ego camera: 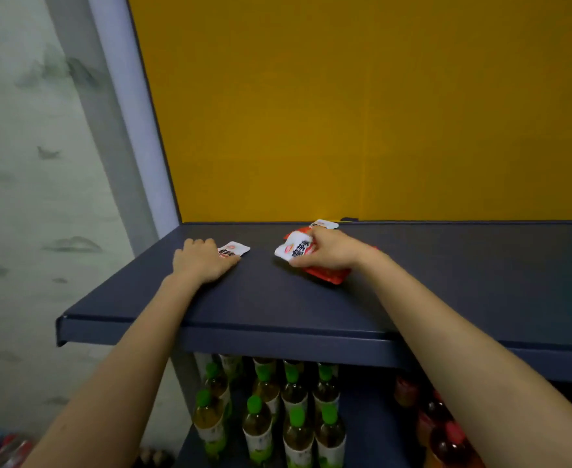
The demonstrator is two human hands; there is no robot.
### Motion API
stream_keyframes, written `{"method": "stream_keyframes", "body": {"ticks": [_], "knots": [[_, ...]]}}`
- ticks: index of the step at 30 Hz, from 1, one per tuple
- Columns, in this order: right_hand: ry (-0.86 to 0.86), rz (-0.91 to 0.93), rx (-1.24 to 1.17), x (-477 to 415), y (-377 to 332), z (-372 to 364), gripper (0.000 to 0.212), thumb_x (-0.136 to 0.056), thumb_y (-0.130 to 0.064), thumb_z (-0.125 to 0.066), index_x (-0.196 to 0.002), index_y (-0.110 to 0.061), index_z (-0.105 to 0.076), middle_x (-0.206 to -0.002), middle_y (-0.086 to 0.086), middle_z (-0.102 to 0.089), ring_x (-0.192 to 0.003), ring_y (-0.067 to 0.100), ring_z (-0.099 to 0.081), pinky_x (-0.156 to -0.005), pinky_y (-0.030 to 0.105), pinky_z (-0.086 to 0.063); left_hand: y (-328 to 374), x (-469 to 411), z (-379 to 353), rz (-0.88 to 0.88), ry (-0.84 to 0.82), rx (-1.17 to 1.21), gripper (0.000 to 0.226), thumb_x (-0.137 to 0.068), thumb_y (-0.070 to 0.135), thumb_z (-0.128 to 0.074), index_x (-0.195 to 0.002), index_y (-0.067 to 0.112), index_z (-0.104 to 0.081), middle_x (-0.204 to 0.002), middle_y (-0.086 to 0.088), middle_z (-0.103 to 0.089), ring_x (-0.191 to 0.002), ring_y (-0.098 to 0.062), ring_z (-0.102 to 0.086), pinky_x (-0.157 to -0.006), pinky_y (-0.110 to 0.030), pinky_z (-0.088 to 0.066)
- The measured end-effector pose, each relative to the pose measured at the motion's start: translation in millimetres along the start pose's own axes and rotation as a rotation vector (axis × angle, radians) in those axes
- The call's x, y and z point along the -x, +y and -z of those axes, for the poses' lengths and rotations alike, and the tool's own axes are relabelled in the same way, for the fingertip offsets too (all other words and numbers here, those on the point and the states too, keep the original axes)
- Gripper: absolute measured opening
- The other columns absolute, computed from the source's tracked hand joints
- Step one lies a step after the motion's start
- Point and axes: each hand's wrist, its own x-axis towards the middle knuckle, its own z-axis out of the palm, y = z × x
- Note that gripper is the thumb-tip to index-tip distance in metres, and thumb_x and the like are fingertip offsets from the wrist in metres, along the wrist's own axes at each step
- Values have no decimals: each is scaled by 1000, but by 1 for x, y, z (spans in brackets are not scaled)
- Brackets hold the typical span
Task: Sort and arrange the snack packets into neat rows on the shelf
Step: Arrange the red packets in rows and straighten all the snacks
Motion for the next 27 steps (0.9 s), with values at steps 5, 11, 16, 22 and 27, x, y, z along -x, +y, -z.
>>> {"method": "stream_keyframes", "body": {"ticks": [5,11,16,22,27], "knots": [[286,-127,-90,-14,34,32,53,-81,-44,-65,-118,-8,-51,-108,6,-55,-97,22,-51,-75,29,-38,-1,-21,-4,133,-128,176,76,-78,60,-58,-129,5,-47,-140,-20,-39,-130,-36,-32,-105,-41,-31],[249,-284,192,-33,65,15,72,-79,-60,-58,-127,-7,-49,-135,15,-45,-126,32,-41,-97,39,-38,1,-33,0,187,-167,564,59,-65,34,-82,-103,2,-52,-105,-15,-60,-90,-29,-56,-70,-32,-42],[107,-310,122,-37,71,29,55,-76,-52,-66,-109,-9,-54,-123,9,-57,-99,24,-51,-78,33,-40,42,-37,4,70,-8,687,39,-67,32,-81,-83,17,-49,-97,-6,-54,-88,-22,-49,-75,-30,-39],[54,-372,105,-19,88,47,59,-72,-48,-73,-111,-8,-52,-118,11,-55,-93,21,-45,-74,29,-36,113,-68,-6,-38,31,825,57,-63,39,-82,-106,8,-61,-108,-7,-67,-100,-24,-61,-83,-37,-48],[126,-365,46,-6,104,47,42,-75,-51,-68,-88,-15,-51,-104,6,-55,-96,22,-53,-72,28,-37,155,-84,-26,-75,11,603,69,-71,46,-74,-119,3,-48,-125,-14,-56,-116,-31,-51,-90,-38,-43]]}}
